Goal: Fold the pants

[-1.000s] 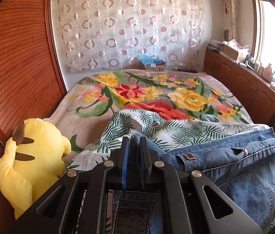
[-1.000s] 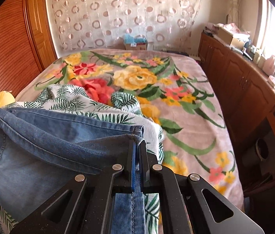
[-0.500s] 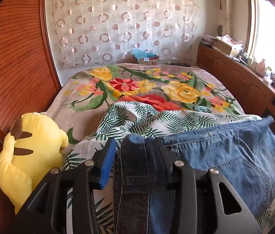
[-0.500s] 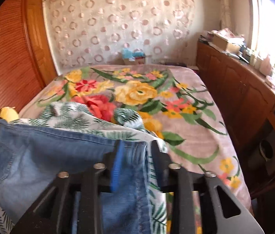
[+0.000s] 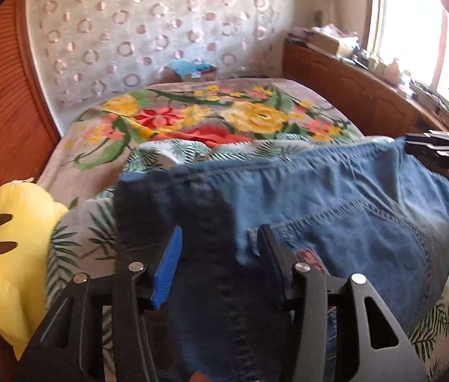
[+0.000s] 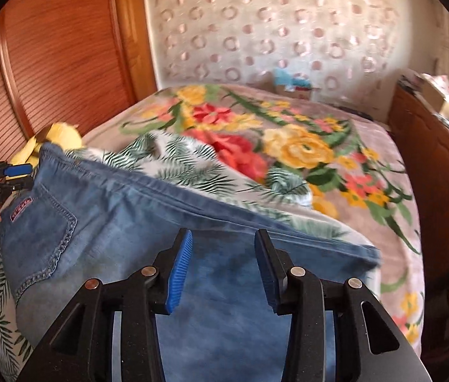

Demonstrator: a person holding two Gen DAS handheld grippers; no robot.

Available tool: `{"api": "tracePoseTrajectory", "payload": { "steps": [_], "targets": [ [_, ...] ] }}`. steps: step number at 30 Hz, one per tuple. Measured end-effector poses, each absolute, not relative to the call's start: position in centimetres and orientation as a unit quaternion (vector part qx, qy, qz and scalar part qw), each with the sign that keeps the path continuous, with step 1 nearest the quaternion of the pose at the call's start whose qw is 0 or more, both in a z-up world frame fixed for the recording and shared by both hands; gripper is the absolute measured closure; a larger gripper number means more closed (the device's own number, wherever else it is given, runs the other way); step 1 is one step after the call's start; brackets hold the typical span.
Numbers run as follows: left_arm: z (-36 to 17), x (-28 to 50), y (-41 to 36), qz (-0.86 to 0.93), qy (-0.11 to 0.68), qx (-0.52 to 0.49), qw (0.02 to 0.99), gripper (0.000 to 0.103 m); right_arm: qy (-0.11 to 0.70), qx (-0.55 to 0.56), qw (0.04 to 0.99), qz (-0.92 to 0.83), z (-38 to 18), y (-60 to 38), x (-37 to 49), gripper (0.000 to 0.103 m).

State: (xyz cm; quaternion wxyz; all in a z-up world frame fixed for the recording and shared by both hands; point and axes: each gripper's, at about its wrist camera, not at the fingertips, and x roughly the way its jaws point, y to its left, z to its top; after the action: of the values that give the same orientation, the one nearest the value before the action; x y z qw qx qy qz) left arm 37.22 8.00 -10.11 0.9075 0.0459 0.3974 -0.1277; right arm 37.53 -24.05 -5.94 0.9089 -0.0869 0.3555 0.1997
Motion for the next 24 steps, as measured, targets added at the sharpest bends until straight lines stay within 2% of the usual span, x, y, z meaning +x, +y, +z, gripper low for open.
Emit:
{"api": "tracePoseTrajectory", "payload": {
  "steps": [7,10,14,24],
  "targets": [
    [-11.2,37.4,7.0,-0.148,0.413,0.038,0.898,0.049,0.383,-0.104,0.890,0.223,-6.6,-22.5,41.9,0.058],
    [-11.6,37.5,7.3,-0.146,0.416,0.034,0.897,0.043,0.394,-0.111,0.885,0.222,-6.9,-22.4,44.1,0.057],
    [-11.9,37.6,7.4,-0.151,0.421,0.028,0.894,0.041,0.414,-0.118,0.875,0.221,-7.6,-21.3,46.6,0.056],
    [-11.7,37.3,7.4,-0.140,0.420,0.045,0.895,0.037,0.410,-0.142,0.874,0.218,-8.4,-19.9,47.4,0.053]
  ]
}}
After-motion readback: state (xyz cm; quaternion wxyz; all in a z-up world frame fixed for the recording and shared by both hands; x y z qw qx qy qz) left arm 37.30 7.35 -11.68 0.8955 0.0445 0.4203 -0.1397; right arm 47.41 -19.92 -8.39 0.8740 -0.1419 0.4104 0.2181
